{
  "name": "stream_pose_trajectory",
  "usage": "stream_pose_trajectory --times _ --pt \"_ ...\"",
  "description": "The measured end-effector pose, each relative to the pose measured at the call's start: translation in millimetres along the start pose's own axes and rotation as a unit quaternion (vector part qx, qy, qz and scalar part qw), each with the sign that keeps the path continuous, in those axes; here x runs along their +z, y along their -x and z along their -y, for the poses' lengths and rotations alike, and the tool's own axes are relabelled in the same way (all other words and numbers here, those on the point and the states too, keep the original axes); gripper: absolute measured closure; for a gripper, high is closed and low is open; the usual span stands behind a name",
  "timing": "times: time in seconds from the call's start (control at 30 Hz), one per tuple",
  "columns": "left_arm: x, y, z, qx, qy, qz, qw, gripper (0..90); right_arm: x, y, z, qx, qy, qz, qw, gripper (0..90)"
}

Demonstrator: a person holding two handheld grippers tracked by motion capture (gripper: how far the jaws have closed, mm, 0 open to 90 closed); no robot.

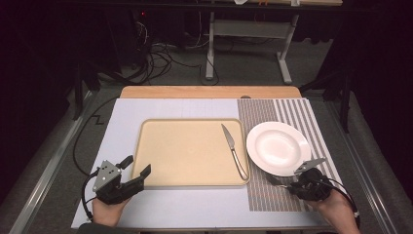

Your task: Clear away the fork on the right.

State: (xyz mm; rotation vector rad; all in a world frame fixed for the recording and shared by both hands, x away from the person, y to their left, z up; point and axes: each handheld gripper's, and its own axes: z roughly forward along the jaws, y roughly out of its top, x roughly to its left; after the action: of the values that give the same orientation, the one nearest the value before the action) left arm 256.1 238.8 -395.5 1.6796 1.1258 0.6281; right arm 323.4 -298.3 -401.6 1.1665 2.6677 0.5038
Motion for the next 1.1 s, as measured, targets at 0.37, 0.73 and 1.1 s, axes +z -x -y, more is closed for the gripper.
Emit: stream_pose_trajectory --times 0.37,0.73,1.1 --pt "0.1 0.1 0.0 0.000 0.000 0.000 1.0000 31.4 1.3 -6.4 -2.7 -0.027 0.000 -0.012 0.9996 84.7" --pt "0.3 0.1 0.0 0.001 -0.001 0.000 1.0000 31.3 1.7 -11.0 -5.4 -0.049 -0.006 -0.001 0.9988 85.7" --pt "0.1 0.0 0.0 0.000 0.000 0.001 1.0000 31.3 1.5 -11.9 -5.4 -0.053 -0.005 -0.002 0.9986 85.9"
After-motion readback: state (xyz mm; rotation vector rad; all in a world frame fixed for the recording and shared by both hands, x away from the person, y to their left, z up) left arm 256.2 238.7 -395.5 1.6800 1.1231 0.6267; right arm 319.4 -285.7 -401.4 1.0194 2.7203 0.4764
